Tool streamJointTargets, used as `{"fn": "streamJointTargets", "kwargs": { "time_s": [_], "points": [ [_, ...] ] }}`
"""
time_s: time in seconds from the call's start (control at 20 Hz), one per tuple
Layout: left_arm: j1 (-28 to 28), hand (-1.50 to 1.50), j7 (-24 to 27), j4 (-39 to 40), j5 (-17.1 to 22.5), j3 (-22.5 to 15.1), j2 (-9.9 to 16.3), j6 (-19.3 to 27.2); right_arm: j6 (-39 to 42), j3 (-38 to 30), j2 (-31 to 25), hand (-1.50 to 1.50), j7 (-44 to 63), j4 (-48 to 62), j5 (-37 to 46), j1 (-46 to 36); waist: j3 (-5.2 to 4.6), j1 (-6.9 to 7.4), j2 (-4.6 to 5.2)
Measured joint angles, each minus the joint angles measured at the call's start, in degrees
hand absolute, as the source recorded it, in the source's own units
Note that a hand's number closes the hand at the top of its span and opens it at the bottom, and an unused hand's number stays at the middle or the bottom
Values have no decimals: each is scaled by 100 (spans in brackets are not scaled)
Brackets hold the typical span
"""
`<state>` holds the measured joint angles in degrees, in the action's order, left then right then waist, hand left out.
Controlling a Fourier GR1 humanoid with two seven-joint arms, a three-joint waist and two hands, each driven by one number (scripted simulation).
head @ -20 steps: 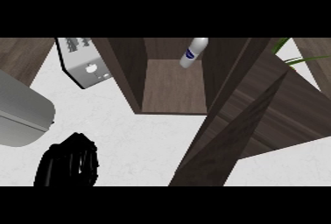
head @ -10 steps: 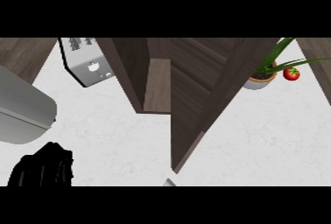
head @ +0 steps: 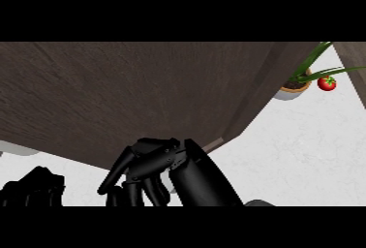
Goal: Pick up the bottled water, place it into the cabinet and close the cabinet
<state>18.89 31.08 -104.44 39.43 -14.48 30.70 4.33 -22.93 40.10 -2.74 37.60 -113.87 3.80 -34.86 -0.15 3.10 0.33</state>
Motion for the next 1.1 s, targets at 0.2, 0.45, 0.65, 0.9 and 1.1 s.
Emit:
{"fn": "streamJointTargets", "kwargs": {
  "time_s": [0.2,0.45,0.65,0.9,1.1],
  "points": [
    [174,150,-15,-136,100,204,121,-163,224,-730,172,150,-450,1085,-883,-542,8,-26,8],
    [399,150,54,-107,192,424,194,-468,958,-1567,203,150,-1211,2478,-1680,-937,17,-80,4],
    [523,150,49,-114,255,633,258,-672,1569,-2069,196,150,-1825,3509,-1915,-1267,19,-115,-46],
    [562,150,16,-132,257,737,274,-785,2327,-2257,272,150,-2292,4238,-2224,-1555,-15,-47,-156],
    [561,150,-39,-232,271,753,298,-835,2799,-2330,184,150,-2667,4560,-2320,-1661,-39,24,-188]
  ]
}}
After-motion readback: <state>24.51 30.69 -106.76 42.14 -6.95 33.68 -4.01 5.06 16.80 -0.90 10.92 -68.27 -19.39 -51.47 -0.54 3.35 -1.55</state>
